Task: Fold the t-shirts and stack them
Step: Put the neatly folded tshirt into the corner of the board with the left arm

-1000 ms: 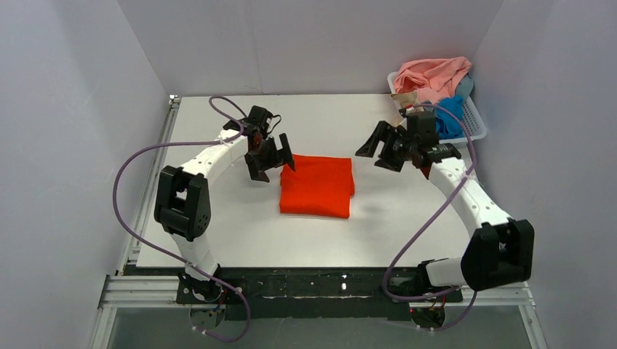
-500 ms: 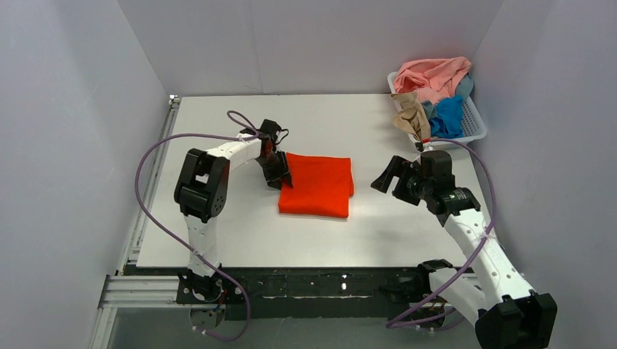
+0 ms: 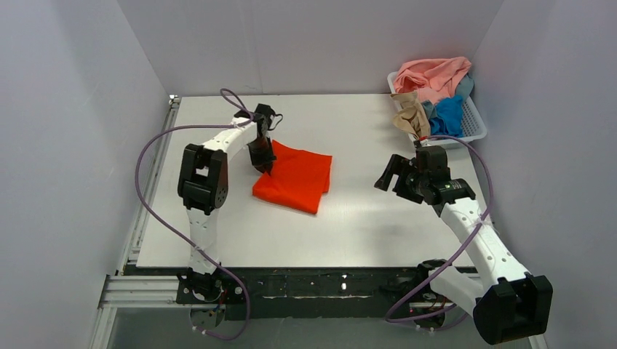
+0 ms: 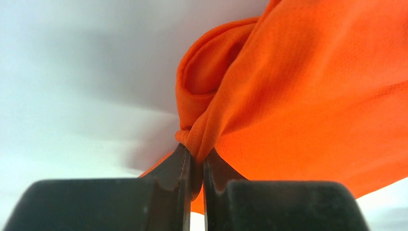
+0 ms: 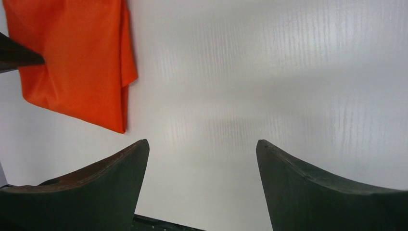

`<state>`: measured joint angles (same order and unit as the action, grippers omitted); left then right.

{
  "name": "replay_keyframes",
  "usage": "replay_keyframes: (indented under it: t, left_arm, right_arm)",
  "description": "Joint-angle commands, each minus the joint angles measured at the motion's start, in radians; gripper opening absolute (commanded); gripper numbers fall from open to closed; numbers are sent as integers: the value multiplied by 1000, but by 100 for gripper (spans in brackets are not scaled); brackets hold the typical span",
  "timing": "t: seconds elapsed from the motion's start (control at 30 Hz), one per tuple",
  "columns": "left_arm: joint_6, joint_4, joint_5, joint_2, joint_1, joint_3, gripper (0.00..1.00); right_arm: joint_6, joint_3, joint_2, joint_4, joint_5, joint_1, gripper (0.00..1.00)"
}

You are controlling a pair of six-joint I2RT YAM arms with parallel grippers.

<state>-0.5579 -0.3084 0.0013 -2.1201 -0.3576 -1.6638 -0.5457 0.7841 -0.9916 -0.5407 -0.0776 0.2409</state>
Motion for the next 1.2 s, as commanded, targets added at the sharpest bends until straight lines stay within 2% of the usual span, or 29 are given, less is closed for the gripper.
replay_keyframes:
  t: [0.0,0.2,0.4,0.63,0.83,1.03,1.17]
  left_arm:
    - [114,-218,-179,-25,132,-107,0]
    - [217,-322,-279,-134,272,-301,0]
    - [235,-362,-262,-269,423,-517,0]
    - [227,-347,-207,-419,527,-777,0]
    - [217,-272,-247,-457,572,-807,0]
    - [232,-175,-224,-489,613,-881,0]
    - [225,-154,-242,-468,614,-859,0]
  right_arm:
    - [27,77,-34,-10,51,-9,90]
    - [21,112,-81,-26,97,-28,89]
    - [27,159,-141,-34,85,-48,89]
    - [29,193,-227,-38,33,-66,89]
    - [28,215,-267,-49,28,-76,89]
    - [37,230,-289,-62,23,-81,89]
    - [34,230,-284,-70,15,-81,89]
